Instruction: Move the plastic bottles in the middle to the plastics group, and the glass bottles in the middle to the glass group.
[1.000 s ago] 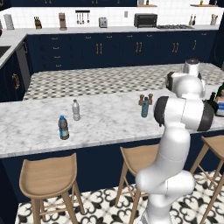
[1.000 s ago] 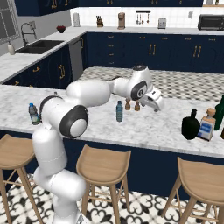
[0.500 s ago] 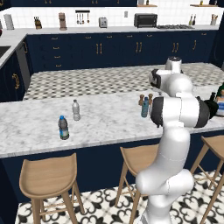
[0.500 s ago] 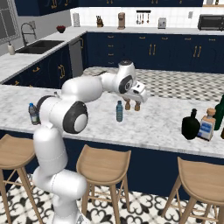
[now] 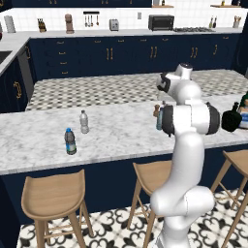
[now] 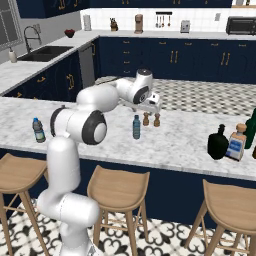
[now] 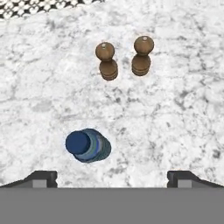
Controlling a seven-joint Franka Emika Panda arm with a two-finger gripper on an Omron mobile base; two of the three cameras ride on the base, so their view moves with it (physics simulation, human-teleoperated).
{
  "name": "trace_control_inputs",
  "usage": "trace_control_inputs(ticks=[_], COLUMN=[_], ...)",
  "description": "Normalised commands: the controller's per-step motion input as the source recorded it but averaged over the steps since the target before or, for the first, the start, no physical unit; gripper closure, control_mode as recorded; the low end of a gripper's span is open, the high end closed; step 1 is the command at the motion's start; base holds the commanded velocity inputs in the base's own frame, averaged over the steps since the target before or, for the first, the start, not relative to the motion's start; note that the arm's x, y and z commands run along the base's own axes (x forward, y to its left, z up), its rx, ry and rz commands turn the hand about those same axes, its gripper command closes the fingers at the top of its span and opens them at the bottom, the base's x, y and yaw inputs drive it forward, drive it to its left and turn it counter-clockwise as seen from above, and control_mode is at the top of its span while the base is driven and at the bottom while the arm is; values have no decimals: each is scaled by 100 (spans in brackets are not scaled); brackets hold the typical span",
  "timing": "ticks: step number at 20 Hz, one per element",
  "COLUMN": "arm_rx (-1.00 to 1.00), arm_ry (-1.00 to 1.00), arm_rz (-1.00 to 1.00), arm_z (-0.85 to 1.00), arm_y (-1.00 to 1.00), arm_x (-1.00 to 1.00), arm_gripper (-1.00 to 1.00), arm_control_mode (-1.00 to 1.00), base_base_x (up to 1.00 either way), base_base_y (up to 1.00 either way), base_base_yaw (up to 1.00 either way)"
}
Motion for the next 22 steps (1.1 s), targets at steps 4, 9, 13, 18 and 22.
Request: trace_control_inputs(ticks=[4,9,13,18,22], arm_rx=[0,-6,0,0,0], arm_ry=[15,18,5,0,0], arm_rz=[9,5,3,3,1], arm_z=[-17,-36,-22,-5,-14], arm_y=[25,6,1,12,11], arm_x=[58,28,15,0,-6], arm_gripper=[-100,-100,-100,-100,-100], arm_control_mode=[-100,-100,-100,-100,-100], base_base_x=[0,0,0,0,0], base_base_y=[0,0,0,0,0], base_base_yaw=[0,0,0,0,0])
